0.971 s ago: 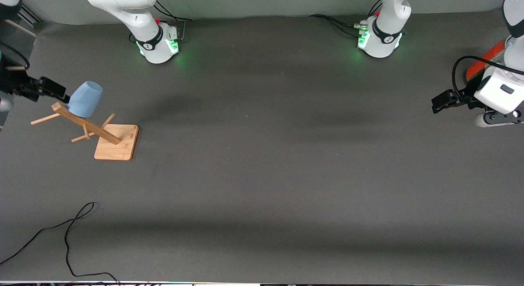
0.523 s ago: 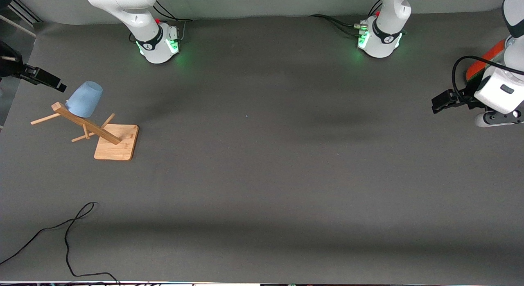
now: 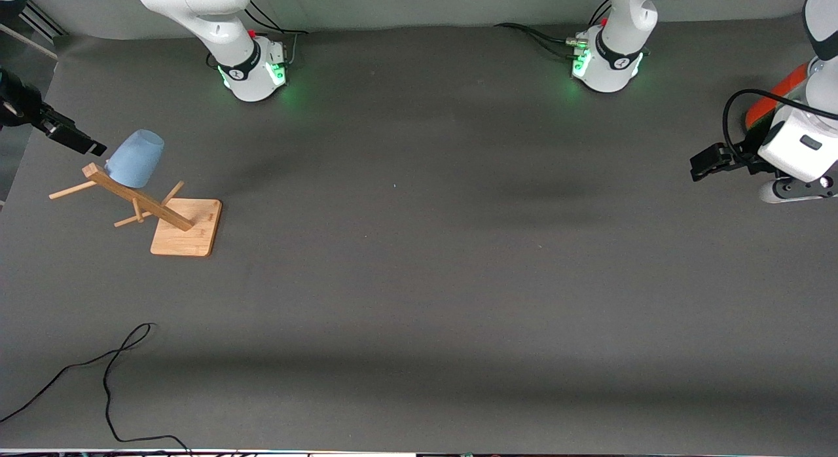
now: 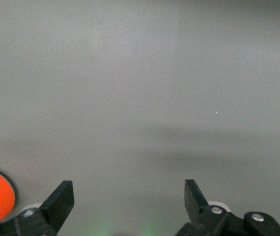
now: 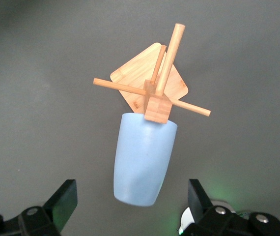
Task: Rotate and upright cup with both arms
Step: 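Pull the blue cup off the stand's peg with the right gripper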
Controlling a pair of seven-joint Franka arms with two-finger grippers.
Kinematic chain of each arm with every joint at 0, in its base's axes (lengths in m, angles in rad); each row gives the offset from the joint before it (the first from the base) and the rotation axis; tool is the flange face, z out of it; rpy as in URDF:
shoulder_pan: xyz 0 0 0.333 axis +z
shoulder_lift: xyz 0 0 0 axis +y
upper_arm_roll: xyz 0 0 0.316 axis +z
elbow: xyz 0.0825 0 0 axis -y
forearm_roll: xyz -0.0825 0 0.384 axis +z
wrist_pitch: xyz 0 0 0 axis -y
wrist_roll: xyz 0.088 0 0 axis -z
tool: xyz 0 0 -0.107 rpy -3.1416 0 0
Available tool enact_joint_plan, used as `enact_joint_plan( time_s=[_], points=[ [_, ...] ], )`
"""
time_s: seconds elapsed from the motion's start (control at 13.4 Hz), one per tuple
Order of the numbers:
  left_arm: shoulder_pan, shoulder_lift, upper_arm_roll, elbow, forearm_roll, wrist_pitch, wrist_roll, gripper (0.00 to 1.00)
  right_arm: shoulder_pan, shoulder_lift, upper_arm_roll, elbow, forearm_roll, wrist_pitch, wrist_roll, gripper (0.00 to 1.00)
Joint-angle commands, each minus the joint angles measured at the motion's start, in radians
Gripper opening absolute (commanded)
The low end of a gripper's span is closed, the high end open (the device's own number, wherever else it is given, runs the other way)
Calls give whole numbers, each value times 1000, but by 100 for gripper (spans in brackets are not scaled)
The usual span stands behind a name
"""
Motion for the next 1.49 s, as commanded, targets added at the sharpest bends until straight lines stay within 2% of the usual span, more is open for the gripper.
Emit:
enact_joint_plan(
  time_s=[0.0, 0.3, 0.82, 0.9, 1.05, 1.12, 1.2, 1.42],
  points=[
    [-8, 6, 7, 20, -8, -23, 12, 100, 6, -21, -28, -128, 10, 116, 81, 100],
    [-8, 6, 7, 21, -8, -23, 12, 100, 6, -7, -31, -213, 10, 205, 88, 100],
    [-8, 6, 7, 21, -8, -23, 14, 100, 6, 36, -31, -230, 11, 248, 89, 100],
    [-8, 6, 7, 20, -8, -21, 12, 100, 6, 36, -31, -230, 13, 248, 89, 96],
    [-8, 6, 7, 20, -8, -23, 12, 100, 6, 36, -31, -230, 25, 248, 89, 48],
    [-8, 6, 5, 20, -8, -23, 12, 100, 8, 36, -31, -230, 25, 248, 89, 33],
    [-8, 6, 5, 20, -8, -23, 12, 100, 8, 36, -31, -230, 25, 248, 89, 28],
    [-10, 6, 5, 21, -8, -21, 12, 100, 8, 26, -31, -230, 25, 244, 89, 28]
  ],
)
